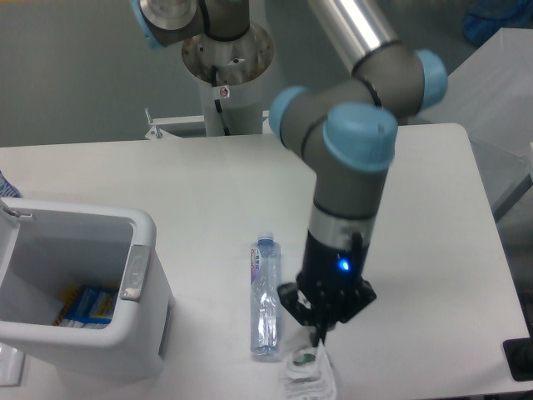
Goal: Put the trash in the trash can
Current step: 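Carry the wrapper over the white trash bin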
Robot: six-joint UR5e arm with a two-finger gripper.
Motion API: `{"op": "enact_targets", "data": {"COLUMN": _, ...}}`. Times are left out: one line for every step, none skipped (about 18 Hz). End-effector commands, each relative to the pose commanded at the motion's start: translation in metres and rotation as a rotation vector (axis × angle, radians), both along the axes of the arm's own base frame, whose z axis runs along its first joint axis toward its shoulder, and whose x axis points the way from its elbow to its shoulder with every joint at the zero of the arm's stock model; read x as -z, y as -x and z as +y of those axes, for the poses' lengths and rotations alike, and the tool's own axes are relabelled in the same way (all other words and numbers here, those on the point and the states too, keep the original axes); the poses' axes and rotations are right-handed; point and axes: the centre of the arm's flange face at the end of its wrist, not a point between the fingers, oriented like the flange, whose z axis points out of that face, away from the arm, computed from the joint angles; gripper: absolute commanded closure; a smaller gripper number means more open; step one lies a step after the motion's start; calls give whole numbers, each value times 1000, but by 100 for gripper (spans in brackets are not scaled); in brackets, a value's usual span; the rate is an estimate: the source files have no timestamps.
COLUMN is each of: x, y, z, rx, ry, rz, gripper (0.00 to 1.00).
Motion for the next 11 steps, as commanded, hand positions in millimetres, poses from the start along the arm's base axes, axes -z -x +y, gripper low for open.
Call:
{"op": "enact_targets", "data": {"x": -17, "y": -14, "z": -1, "rx": 4, "ry": -18, "rz": 9, "gripper": 100}}
{"op": "enact_targets", "data": {"x": -29, "y": -32, "z": 2, "rx": 20, "ry": -33, "rz": 16, "gripper": 100}}
{"op": "enact_targets", "data": {"x": -40, "y": -50, "z": 5, "rx": 43, "ry": -45, "rz": 27, "gripper": 100}}
{"op": "enact_targets", "data": {"x": -50, "y": -65, "z": 7, "rx": 63, "ry": -56, "rz": 40, "gripper": 100}}
{"op": "enact_targets", "data": {"x": -58, "y": -76, "z": 10, "rx": 78, "ry": -71, "rz": 57, "gripper": 100}}
{"op": "enact_targets", "data": {"x": -63, "y": -87, "z": 14, "rx": 98, "ry": -92, "rz": 79, "gripper": 100}}
{"op": "enact_targets", "data": {"x": -65, "y": -106, "z": 23, "rx": 130, "ry": -104, "rz": 90, "gripper": 100}}
{"op": "enact_targets", "data": {"x": -66, "y": -121, "z": 31, "rx": 156, "ry": -106, "rz": 95, "gripper": 100}}
{"op": "enact_targets", "data": {"x": -68, "y": -131, "z": 35, "rx": 174, "ry": -108, "rz": 100, "gripper": 100}}
{"op": "enact_targets", "data": {"x": -67, "y": -141, "z": 39, "rx": 191, "ry": -109, "rz": 100, "gripper": 100}}
{"op": "enact_targets", "data": {"x": -66, "y": -155, "z": 46, "rx": 219, "ry": -109, "rz": 105, "gripper": 100}}
